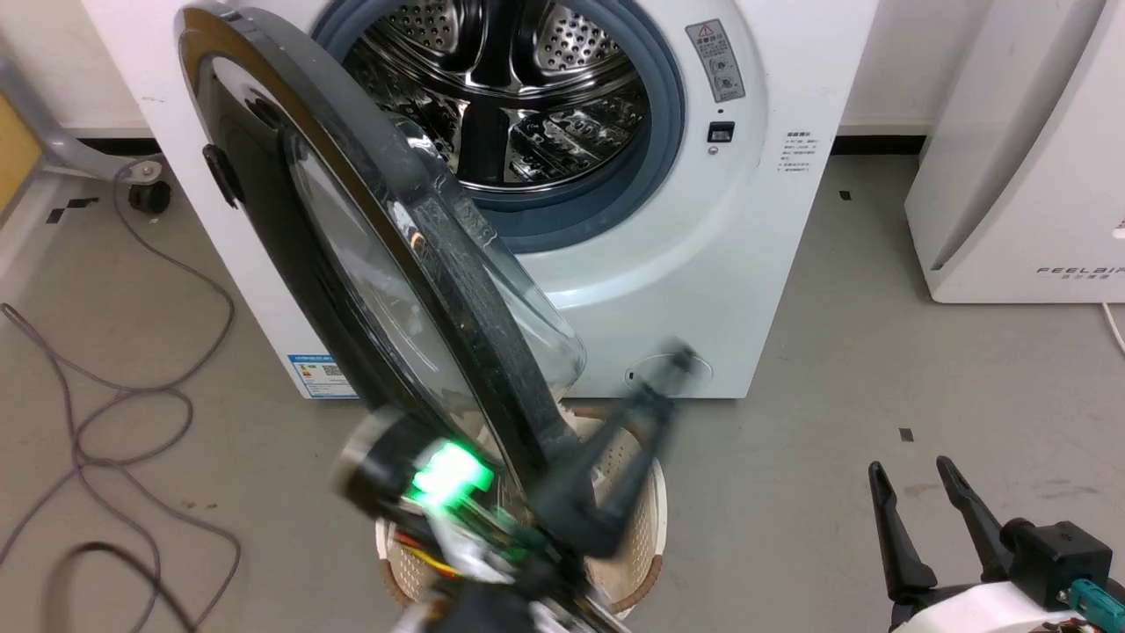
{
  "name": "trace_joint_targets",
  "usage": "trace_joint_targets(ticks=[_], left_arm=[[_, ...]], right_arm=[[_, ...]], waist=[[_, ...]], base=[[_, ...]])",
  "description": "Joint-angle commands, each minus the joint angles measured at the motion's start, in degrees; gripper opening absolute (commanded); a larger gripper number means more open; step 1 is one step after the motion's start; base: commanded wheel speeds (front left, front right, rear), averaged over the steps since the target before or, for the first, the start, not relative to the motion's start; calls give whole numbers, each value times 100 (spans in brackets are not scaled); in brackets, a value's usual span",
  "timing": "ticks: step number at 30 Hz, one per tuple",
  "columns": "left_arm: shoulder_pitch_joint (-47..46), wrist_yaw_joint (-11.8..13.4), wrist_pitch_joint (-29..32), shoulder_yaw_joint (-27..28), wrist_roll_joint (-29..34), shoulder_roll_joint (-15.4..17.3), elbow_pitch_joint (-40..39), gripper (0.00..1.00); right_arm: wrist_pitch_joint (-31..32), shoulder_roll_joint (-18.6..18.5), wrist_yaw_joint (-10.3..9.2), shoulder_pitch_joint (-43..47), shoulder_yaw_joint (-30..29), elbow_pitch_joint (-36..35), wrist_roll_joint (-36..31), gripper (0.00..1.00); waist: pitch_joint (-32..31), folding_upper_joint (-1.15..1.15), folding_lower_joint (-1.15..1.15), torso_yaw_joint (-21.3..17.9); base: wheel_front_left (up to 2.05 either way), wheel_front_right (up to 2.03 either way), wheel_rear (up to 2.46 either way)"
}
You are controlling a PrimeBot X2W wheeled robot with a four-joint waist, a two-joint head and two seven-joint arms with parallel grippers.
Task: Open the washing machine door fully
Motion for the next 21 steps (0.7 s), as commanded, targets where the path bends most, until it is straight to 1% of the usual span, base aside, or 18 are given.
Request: trace_joint_targets(ticks=[1, 5, 8, 15, 18, 21], left_arm=[[137, -46, 132, -153, -74, 1, 103, 0], [380, -111, 473, -611, -298, 28, 379, 0], [528, -129, 727, -806, -432, 62, 618, 0], [542, -147, 813, -1059, -512, 139, 1309, 0], [458, -17, 872, -965, -494, 111, 1734, 0], [297, 208, 841, -787, -523, 44, 2104, 0]], right_arm=[[14, 21, 3, 51, -13, 20, 34, 100], [82, 21, 3, 62, -13, 59, 3, 100], [97, 21, 3, 70, -9, 76, -8, 100], [120, 21, 3, 43, 4, 94, -43, 100], [122, 21, 3, 18, 19, 107, -54, 100], [121, 21, 3, -3, 31, 123, -63, 100]], waist=[[-9, 0, 0, 7], [-17, 0, 0, 19], [-21, 0, 0, 24], [40, 0, 0, 31], [56, 0, 0, 20], [73, 0, 0, -1]], base=[[0, 0, 0], [0, 0, 0], [0, 0, 0], [0, 0, 0], [0, 0, 0], [0, 0, 0]])
